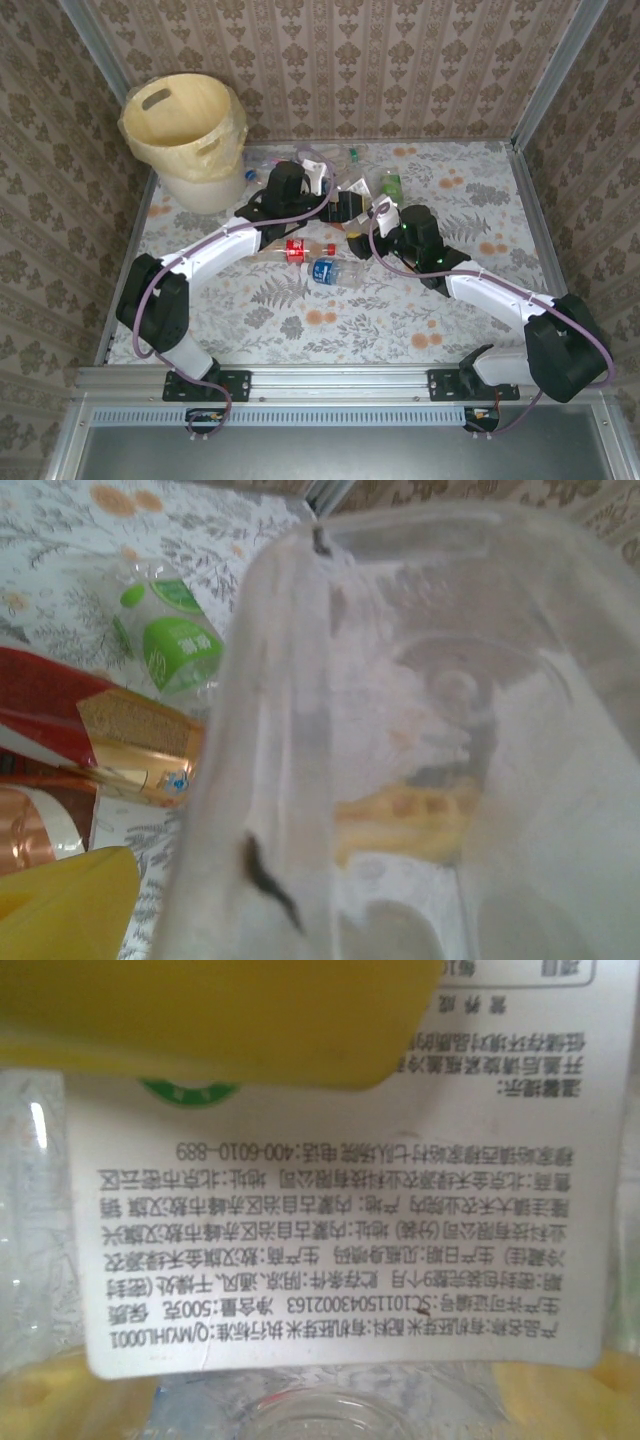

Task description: Put the plastic bottles in the bin

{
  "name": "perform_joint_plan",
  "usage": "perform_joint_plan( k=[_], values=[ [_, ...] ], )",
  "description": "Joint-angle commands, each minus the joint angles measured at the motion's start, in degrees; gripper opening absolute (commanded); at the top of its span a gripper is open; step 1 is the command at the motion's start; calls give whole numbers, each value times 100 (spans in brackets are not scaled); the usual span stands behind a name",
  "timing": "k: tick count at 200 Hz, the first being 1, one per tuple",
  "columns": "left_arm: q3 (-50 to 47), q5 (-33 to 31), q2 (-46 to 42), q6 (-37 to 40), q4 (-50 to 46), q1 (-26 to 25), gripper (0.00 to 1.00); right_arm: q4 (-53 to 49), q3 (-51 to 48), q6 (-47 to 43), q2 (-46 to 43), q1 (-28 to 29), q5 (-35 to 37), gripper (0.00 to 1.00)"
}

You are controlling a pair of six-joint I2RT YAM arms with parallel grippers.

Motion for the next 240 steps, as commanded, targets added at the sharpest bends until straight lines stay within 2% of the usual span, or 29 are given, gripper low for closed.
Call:
perform_joint_plan(
  k=[1,49,69,82,93,131,153,169,184,207,240],
  values=[
    [-20,-69,88,-352,789,-17,96,422,46,245,44,54,-184,76],
    [-25,180,164,-486,1015,-16,63,609,49,450,151,87,-266,78],
    [-39,163,130,-454,996,-10,55,529,49,460,100,87,-464,86],
    [-21,46,114,-425,867,-9,53,478,17,446,16,93,-656,96],
    [11,-75,89,-401,723,-10,52,490,-41,412,-82,89,-752,100],
    [-20,-354,-39,-257,505,7,51,528,-260,293,-490,87,-548,100],
    [-48,-400,-90,-232,430,76,51,610,-486,51,-869,87,-876,100],
    [-64,-413,-132,-241,420,129,51,664,-662,-78,-1171,79,-851,100],
    [-86,-455,-167,-224,396,177,51,586,-760,-161,-1463,74,-645,100],
    [-49,-561,-227,-127,241,231,51,645,-922,-174,-1808,69,51,100],
    [255,-903,-377,138,-395,373,51,712,-1119,145,-2122,69,1897,100]
  ],
)
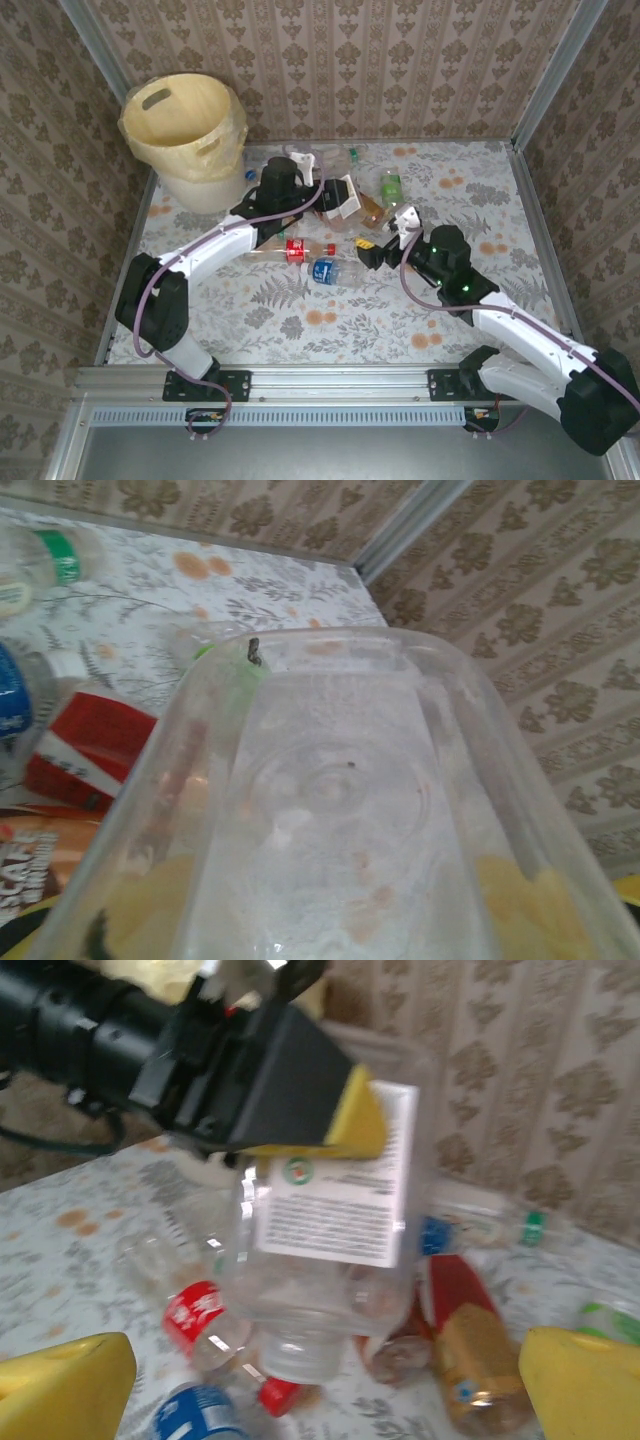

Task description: Put the plastic bottles in the bin

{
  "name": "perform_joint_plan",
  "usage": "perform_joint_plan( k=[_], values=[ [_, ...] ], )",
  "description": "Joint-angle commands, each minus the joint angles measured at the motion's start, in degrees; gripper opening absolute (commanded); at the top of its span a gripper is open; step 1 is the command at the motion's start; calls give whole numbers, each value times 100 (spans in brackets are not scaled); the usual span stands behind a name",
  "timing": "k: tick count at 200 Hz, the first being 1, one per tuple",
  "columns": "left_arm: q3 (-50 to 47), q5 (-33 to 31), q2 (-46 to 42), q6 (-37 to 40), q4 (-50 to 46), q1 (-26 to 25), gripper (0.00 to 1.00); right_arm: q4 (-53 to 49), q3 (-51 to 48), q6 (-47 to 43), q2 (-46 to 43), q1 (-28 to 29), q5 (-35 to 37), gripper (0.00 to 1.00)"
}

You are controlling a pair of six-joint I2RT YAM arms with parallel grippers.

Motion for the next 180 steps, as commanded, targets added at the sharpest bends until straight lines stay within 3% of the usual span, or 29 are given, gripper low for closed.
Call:
perform_joint_plan(
  k=[1,24,64,91,138,180],
  values=[
    [274,-378,-363,363,-522,106,51,139,-167,208,-207,10,1641,100],
    [549,-788,-534,586,-1062,255,51,-351,-76,585,-282,-59,2385,100],
    [916,-1513,-803,932,-1883,375,51,-569,-94,1017,-238,-147,2915,100],
    [1301,-2252,-1009,1585,-2560,376,52,-1007,31,1503,-160,-270,3522,100],
    [1995,-3639,-1357,2959,-2935,384,52,-1074,-135,1900,-270,-543,3386,100],
    [2559,-4462,-1318,3978,-2394,384,54,-1087,-161,2213,-283,-669,3113,100]
  ],
)
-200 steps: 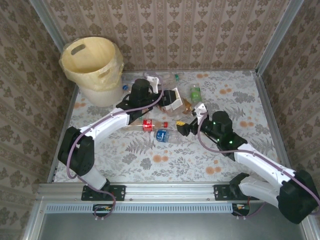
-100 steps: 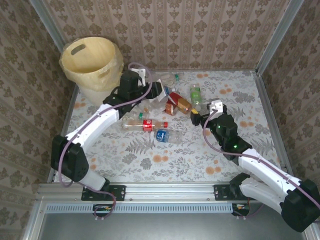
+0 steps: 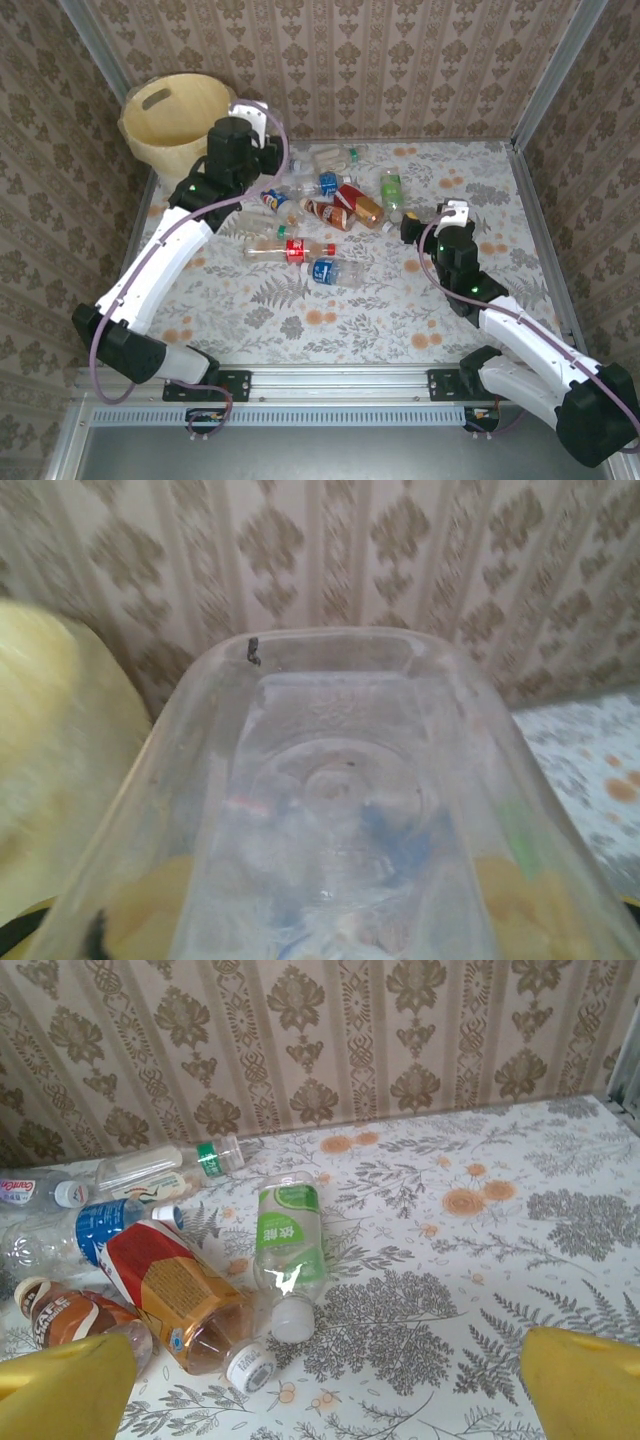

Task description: Put the plastic bottles in the bin

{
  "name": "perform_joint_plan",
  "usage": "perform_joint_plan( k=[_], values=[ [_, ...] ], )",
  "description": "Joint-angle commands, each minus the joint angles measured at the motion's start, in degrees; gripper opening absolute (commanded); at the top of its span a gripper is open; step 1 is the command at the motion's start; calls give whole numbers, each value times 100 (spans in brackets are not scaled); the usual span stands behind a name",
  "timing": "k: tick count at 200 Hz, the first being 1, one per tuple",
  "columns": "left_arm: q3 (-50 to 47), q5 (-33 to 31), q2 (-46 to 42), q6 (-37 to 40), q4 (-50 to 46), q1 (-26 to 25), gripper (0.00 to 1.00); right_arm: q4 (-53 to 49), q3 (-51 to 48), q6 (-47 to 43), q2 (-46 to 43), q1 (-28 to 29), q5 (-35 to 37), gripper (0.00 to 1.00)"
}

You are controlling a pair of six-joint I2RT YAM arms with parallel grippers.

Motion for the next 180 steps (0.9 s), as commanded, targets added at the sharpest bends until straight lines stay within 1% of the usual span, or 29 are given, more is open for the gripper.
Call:
perform_joint_plan(
  k=[1,21,35,51,66,68,92,105,128,145,155,166,180],
  values=[
    [342,-849,-135,1041,407,13,54,-42,-58,329,-100,-54,-61,100],
    [493,-1171,-56,1793,1056,53,54,-49,-37,368,-73,-65,-130,100],
    [786,-1383,114,2232,1309,133,54,-92,-25,383,-50,-64,-191,100],
    [1187,-1403,316,2469,1366,308,54,-200,14,461,-26,-61,-264,100],
    [1535,-1323,503,2530,1376,519,54,-339,62,649,12,-79,-327,100],
    [1582,-1306,526,2531,1367,651,54,-362,74,681,22,-85,-337,100],
    [2249,-1178,974,2522,1077,1314,53,-700,233,1136,117,-139,-404,100],
    [2590,-1262,1234,2597,928,1597,52,-786,285,1212,153,-157,-413,100],
    [2842,-1385,1608,2793,952,2006,51,-1114,477,1256,213,-226,-575,100],
    [3334,-1311,1954,2508,409,2321,52,-1445,711,1276,365,-305,-720,100],
    [3754,-1310,2230,2329,-166,2443,52,-1517,789,1274,462,-300,-719,100],
    [4196,-1396,2487,2259,-715,2465,53,-1504,825,1288,546,-316,-735,100],
    [4417,-1556,2750,2302,-992,2478,53,-1426,836,1336,623,-314,-780,100]
  ],
)
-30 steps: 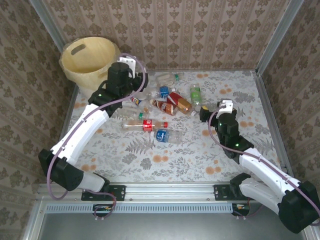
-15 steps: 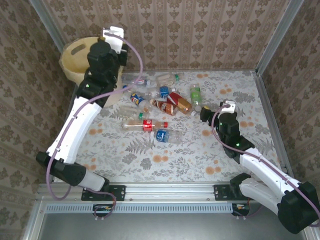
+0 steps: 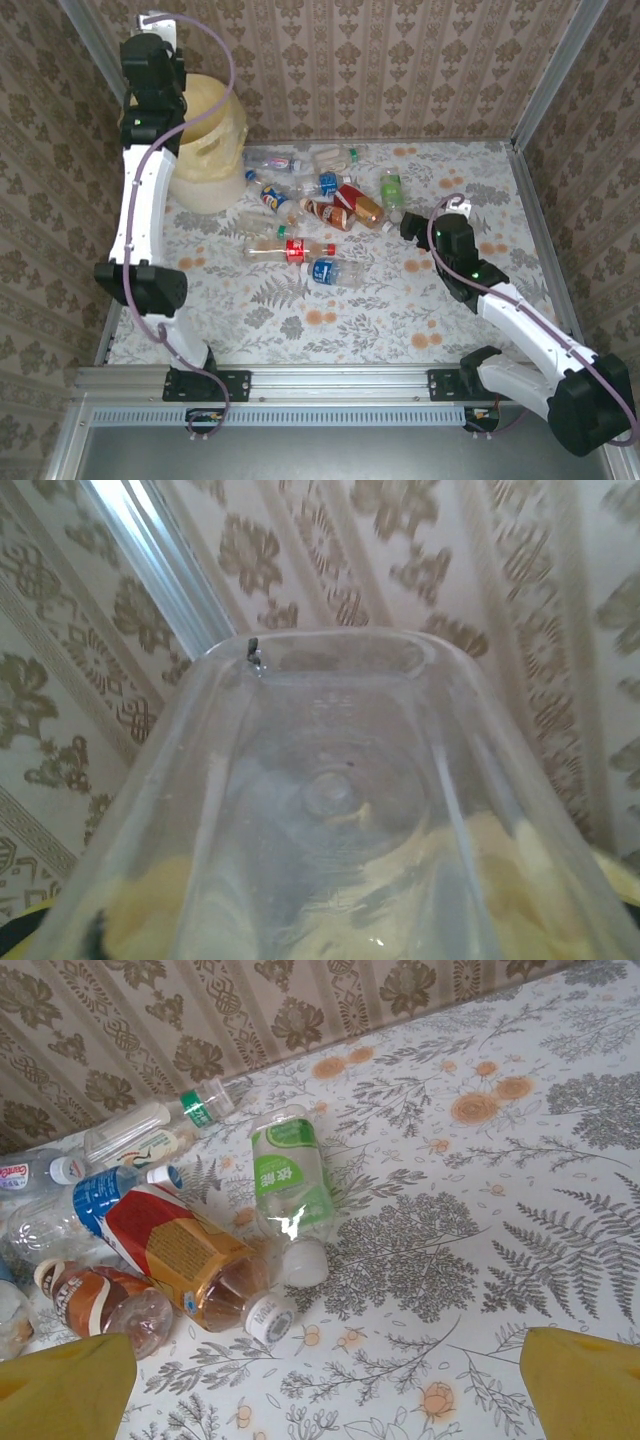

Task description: Put the plastic bottles in the bin

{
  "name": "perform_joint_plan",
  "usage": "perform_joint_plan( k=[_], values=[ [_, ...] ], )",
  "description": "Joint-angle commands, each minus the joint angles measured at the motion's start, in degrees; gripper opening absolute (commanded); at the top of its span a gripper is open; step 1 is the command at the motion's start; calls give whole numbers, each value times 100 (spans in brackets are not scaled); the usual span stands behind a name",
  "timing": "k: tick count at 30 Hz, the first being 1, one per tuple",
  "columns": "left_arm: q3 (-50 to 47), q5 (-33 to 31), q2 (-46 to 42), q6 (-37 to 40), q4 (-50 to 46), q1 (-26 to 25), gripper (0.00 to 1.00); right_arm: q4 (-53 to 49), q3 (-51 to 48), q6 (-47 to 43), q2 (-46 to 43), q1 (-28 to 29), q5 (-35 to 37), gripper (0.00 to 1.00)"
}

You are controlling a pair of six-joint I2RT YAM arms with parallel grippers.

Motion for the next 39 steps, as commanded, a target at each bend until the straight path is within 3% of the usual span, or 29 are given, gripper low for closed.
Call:
perform_joint_plan(
  k=[1,5,13,18,21,25,30,39],
  values=[
    [599,-271,328,-135,-1006,53,53,-226,183,169,150,-27,-190,100],
    [756,-20,626,-304,-1298,201,55,-234,290,187,284,-26,-326,100],
    [1165,1888,1077,-1685,-1961,969,55,-359,337,128,307,-31,-333,100],
    [1164,3504,1346,-2627,-2035,1615,56,-406,363,108,306,-36,-329,100],
    [1167,3978,1479,-3013,-2000,1838,57,-421,387,100,331,-36,-333,100],
    [1164,4348,1592,-3221,-1957,1961,62,-447,407,99,367,-35,-378,100],
    [1169,4566,1553,-3341,-1946,1946,84,-500,424,100,419,-37,-447,100],
    [863,4738,999,-3384,-1832,1720,89,-416,355,90,465,-37,-528,100]
  ],
)
